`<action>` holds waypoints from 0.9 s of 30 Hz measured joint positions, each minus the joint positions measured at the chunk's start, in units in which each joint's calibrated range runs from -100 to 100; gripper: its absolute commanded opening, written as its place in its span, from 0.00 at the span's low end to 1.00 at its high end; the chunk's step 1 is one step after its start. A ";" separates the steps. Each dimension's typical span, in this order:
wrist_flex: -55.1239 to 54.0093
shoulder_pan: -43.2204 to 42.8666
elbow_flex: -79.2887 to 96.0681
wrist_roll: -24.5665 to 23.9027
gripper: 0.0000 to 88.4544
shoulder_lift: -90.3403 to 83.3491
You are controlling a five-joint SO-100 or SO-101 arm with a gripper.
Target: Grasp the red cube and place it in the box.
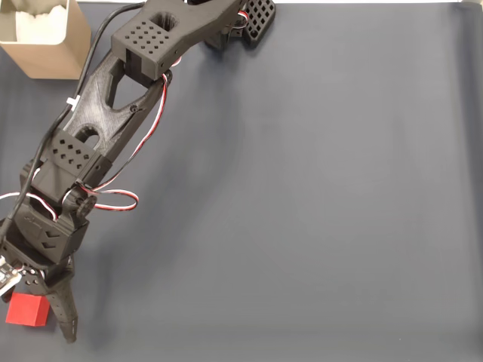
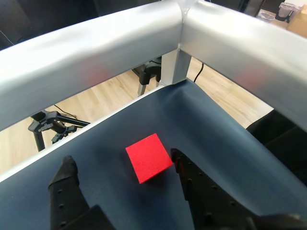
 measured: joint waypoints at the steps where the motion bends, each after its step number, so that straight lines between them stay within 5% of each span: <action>1: 0.00 0.00 0.00 0.00 0.50 0.00; 27: 0.00 0.00 2.71 0.00 0.50 0.00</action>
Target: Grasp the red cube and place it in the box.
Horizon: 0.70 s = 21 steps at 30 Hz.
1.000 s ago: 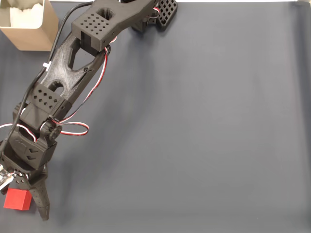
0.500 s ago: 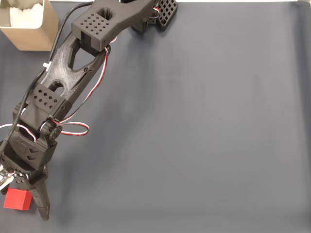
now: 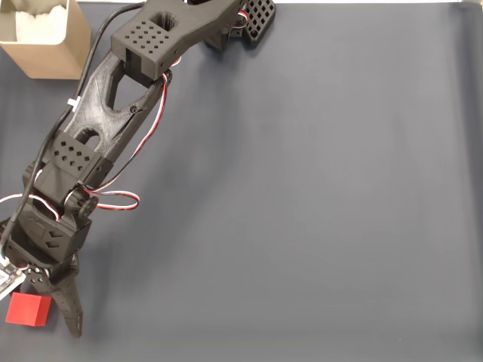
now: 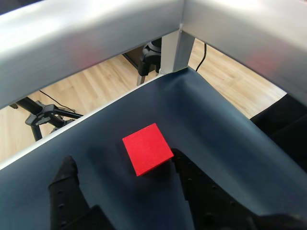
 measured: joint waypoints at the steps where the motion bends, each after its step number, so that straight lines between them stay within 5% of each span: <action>1: 0.00 0.00 0.00 0.00 0.50 0.00; 21: -0.08 -0.15 3.16 0.05 0.50 -0.26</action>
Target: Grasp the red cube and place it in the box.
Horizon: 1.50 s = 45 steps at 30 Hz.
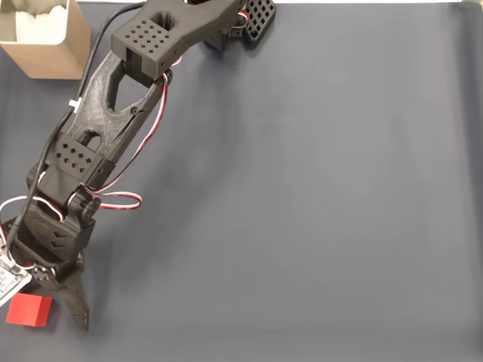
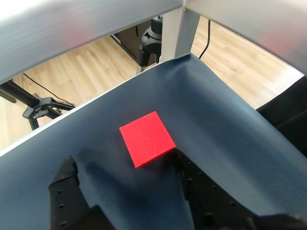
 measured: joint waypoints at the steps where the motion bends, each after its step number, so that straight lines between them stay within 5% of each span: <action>1: 0.00 -0.15 0.00 0.00 0.50 -0.26; 45: -2.15 -0.89 0.09 -0.44 0.46 -0.96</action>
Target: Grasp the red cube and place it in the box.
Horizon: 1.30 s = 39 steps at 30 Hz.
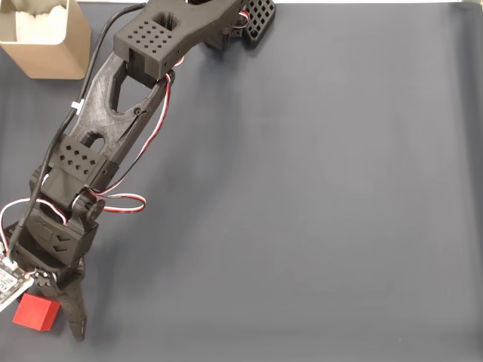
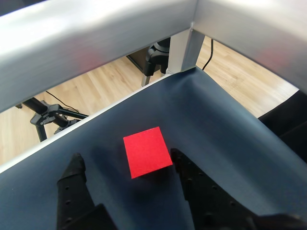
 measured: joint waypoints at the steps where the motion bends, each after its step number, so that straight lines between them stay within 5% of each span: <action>1: 0.00 0.00 0.00 0.00 0.46 0.00; 39: 0.72 -0.82 6.42 1.37 0.10 -4.78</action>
